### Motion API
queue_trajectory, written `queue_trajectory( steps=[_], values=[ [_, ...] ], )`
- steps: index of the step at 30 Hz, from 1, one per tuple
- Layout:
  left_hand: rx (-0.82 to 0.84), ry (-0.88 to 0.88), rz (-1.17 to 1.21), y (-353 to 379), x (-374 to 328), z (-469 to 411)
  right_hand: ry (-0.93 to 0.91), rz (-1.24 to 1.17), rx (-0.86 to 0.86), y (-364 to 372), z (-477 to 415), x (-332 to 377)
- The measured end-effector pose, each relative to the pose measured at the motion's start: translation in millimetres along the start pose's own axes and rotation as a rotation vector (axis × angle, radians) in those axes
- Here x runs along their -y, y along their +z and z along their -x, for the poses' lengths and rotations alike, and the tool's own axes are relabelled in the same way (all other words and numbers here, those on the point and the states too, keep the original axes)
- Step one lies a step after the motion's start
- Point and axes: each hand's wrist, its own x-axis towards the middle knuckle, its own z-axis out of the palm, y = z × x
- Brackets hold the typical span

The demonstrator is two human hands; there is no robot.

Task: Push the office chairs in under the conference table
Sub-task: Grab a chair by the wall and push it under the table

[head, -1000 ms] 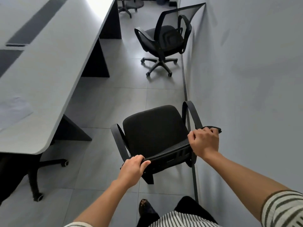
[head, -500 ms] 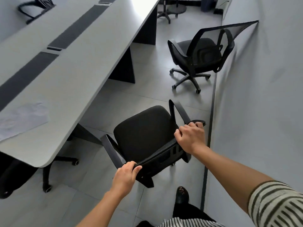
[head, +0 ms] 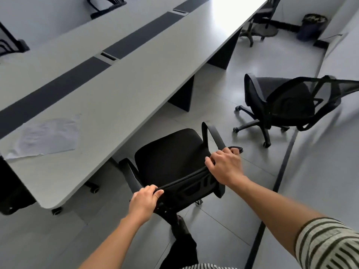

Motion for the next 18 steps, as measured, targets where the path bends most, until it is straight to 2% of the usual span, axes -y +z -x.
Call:
queue_trajectory(
  steps=[7,13,18],
  values=[
    [-0.013,-0.021,-0.034,-38,-5,-76,-0.095,-0.014,0.017,-10,-94,4],
    [-0.02,-0.118,0.003,-60,-16,-122,-0.199,-0.031,0.023,-15,-168,7],
    [-0.094,-0.2,0.04,-71,-42,-161,-0.33,-0.039,0.027,-22,-241,1]
  ],
)
